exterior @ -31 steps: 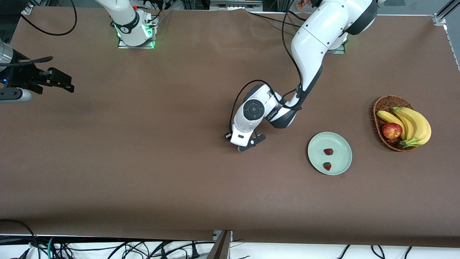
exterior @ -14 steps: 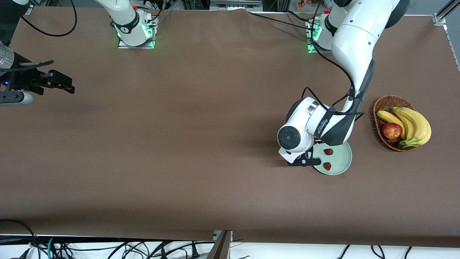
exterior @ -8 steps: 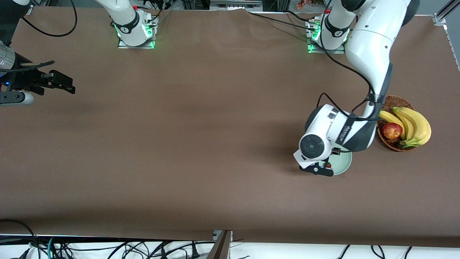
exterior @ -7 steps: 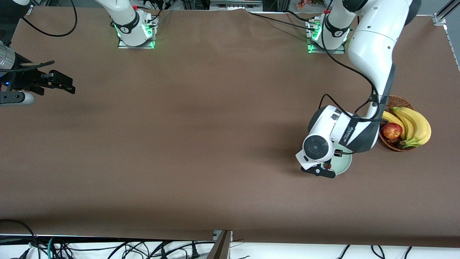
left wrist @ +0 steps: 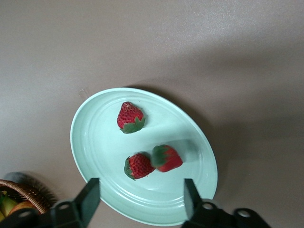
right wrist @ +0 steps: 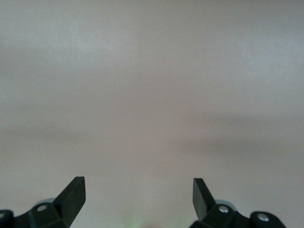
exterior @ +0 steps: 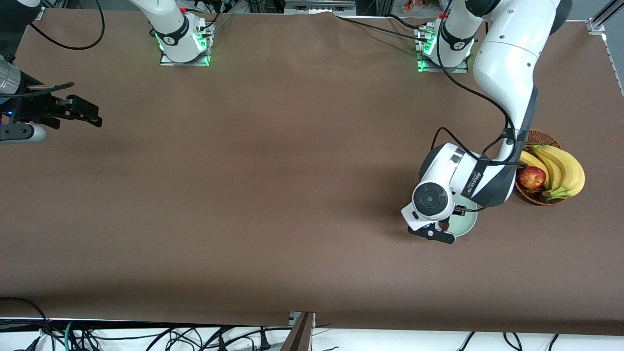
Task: Collect all strawberries into plate
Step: 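Open the left gripper to drop the strawberry onto the plate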
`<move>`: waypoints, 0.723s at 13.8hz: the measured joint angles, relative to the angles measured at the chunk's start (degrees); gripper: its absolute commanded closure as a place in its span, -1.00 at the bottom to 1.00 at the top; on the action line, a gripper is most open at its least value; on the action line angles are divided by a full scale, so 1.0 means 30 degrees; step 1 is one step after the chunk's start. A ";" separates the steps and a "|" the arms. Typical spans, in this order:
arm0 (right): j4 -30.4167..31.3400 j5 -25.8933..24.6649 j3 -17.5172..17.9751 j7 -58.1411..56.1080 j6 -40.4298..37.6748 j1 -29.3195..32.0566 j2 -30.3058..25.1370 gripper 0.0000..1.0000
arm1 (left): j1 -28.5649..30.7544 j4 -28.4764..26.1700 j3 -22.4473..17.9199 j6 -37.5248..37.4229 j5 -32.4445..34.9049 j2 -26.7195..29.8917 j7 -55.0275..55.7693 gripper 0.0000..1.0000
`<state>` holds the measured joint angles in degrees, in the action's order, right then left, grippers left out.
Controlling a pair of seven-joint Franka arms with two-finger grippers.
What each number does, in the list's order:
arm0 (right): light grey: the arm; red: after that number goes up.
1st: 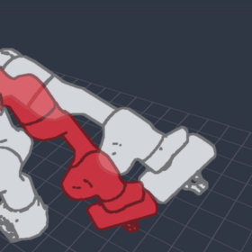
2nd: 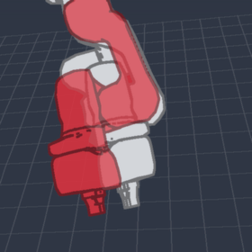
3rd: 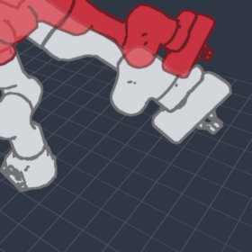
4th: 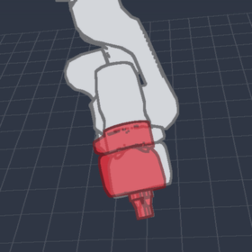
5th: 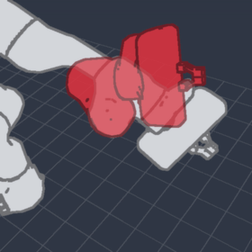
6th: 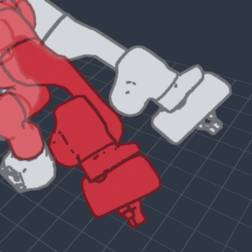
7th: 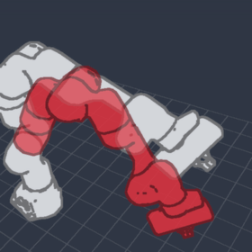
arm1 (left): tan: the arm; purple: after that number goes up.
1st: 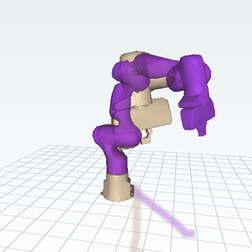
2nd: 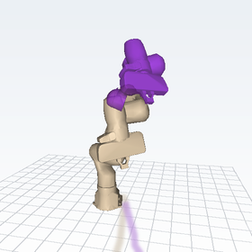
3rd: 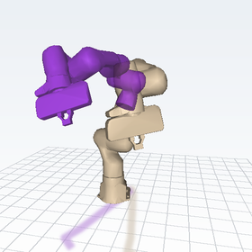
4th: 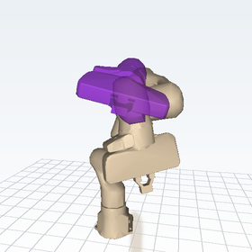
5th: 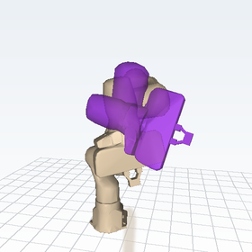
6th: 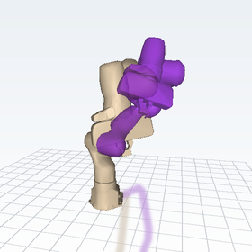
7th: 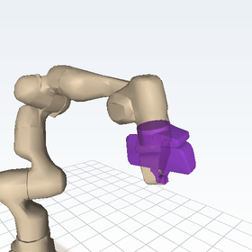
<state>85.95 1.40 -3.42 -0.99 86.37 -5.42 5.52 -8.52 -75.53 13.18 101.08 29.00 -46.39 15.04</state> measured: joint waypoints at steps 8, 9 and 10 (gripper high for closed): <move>-0.0023 -0.0015 0.0000 0.0000 0.0001 0.0001 0.0014 -1.00 | 0.0388 0.0820 0.0076 -0.2134 -0.2946 0.3447 0.0043 -1.00; -0.0028 -0.0015 0.0000 0.0000 0.0001 0.0001 0.0017 -1.00 | 0.0863 0.0822 0.0091 -0.2823 -0.3764 0.4500 -0.0143 -1.00; -0.0034 -0.0016 0.0000 0.0000 0.0001 0.0001 0.0018 -1.00 | 0.1339 0.0824 0.0095 -0.3432 -0.4271 0.5518 -0.0659 -1.00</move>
<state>85.85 1.35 -3.42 -0.99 86.38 -5.42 5.58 -4.51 -73.06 13.46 90.78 16.19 -29.83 13.07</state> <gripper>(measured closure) 0.000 0.000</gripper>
